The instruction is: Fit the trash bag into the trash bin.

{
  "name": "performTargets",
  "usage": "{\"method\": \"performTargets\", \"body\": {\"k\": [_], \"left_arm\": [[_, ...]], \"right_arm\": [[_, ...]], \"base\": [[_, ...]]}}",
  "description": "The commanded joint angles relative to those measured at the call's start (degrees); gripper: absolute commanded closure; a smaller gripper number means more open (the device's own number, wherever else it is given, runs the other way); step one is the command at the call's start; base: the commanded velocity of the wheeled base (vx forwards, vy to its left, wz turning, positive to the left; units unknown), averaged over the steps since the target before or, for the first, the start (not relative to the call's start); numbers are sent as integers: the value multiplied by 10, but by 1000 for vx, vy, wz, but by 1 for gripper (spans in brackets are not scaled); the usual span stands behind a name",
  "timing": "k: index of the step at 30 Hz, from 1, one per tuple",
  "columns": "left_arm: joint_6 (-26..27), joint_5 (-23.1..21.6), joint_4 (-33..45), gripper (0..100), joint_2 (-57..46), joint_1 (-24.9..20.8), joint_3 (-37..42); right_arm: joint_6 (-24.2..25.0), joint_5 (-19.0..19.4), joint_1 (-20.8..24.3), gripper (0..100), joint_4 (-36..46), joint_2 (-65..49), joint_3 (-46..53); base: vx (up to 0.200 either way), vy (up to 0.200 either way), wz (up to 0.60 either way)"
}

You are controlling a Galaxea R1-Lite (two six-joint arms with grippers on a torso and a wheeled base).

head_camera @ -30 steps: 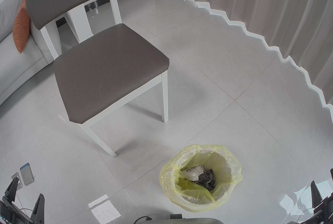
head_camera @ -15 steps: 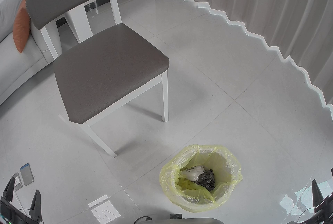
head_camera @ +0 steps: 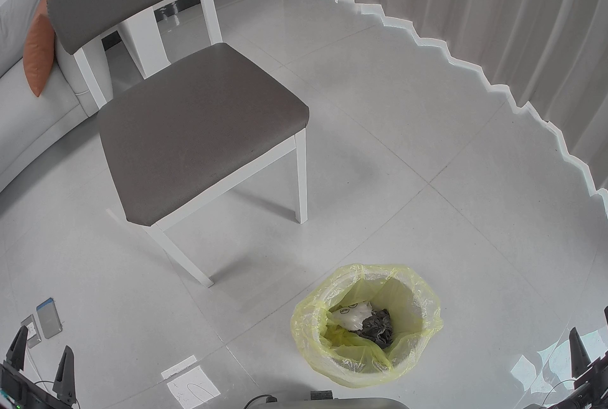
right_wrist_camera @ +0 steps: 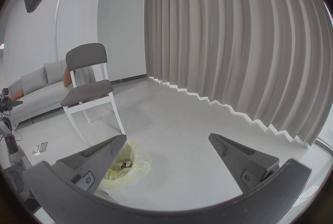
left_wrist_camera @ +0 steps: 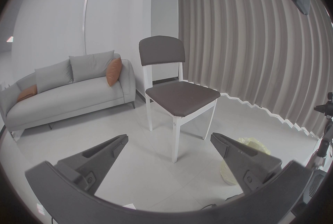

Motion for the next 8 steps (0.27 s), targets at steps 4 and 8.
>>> {"method": "performTargets", "body": {"k": [4,8], "left_arm": [[3,-1,0,0,-5,0,10],[3,-1,0,0,-5,0,10]], "right_arm": [[7,-5,-1,0,-1,-8,9],[7,-5,0,0,0,-8,9]], "base": [[0,0,0],[0,0,0]]}}
